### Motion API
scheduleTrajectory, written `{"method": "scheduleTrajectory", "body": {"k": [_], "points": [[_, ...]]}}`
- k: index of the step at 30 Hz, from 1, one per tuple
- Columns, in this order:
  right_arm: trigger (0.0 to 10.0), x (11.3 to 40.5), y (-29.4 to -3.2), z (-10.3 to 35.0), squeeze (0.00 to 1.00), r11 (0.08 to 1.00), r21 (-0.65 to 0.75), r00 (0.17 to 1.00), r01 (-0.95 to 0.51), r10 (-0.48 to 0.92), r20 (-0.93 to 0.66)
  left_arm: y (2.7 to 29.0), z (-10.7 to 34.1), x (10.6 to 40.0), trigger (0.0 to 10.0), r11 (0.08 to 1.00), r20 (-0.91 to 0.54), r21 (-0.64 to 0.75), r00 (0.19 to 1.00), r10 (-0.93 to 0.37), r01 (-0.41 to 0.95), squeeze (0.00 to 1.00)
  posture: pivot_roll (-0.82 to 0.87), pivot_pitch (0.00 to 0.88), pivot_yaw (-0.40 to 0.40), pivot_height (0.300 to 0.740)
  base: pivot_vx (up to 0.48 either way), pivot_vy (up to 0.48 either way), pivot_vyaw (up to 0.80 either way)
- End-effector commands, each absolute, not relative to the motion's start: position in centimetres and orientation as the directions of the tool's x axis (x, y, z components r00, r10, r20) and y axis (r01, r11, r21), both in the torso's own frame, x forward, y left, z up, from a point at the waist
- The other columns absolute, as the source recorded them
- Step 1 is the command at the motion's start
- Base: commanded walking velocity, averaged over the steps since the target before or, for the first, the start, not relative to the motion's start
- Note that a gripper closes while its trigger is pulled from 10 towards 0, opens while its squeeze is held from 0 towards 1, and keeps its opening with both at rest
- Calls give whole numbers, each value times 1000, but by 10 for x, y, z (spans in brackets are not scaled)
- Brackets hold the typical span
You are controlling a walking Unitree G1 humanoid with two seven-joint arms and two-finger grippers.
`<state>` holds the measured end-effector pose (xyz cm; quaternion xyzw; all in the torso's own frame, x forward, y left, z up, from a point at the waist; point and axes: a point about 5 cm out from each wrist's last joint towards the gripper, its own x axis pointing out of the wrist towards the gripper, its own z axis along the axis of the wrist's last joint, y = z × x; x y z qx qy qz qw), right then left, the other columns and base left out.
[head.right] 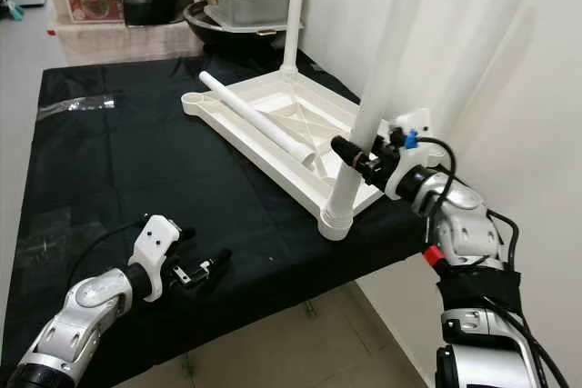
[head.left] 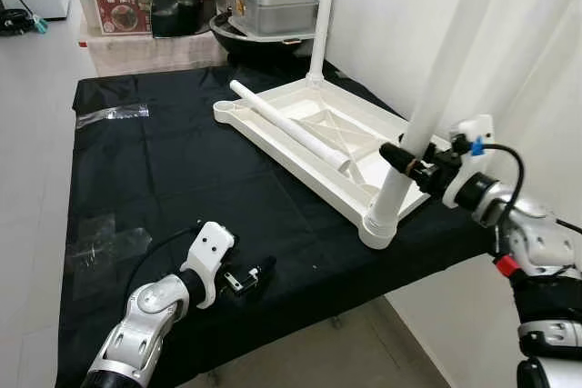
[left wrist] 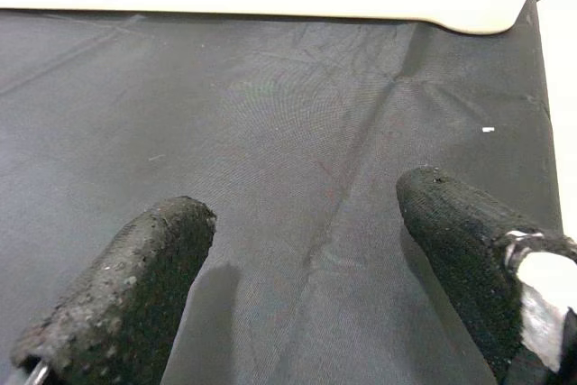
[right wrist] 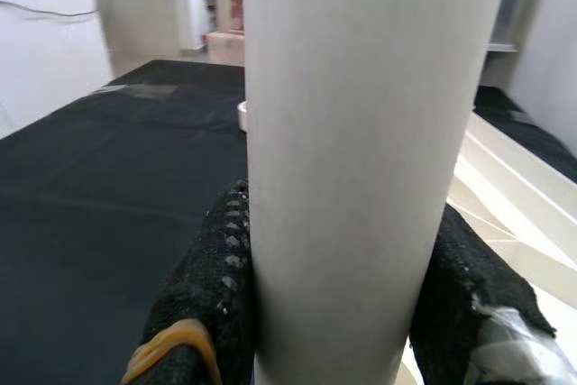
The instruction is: Building children table
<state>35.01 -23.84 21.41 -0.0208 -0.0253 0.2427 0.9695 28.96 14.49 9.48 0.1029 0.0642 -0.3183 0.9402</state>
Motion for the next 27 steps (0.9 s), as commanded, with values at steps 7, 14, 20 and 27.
{"method": "scheduleTrajectory", "body": {"k": [7,14,20,27], "points": [[0,343,-267,197,0,870,-58,872,490,-486,62,144,92,288,10000,775,-199,152,787,-584,614,0,-6,0,-89,740,0,0,0],[0,329,-221,167,0,814,-1,814,581,-581,-20,144,95,290,10000,779,-189,155,792,-581,608,0,1,0,-97,740,0,0,0],[0,334,-193,160,0,854,3,852,521,-519,-75,140,94,289,10000,782,-183,148,793,-581,606,0,11,0,-108,740,0,0,0],[10000,348,-187,178,1000,901,75,904,427,-425,-37,137,91,286,10000,782,-183,141,792,-582,607,0,3,0,-110,740,0,0,0]]}}
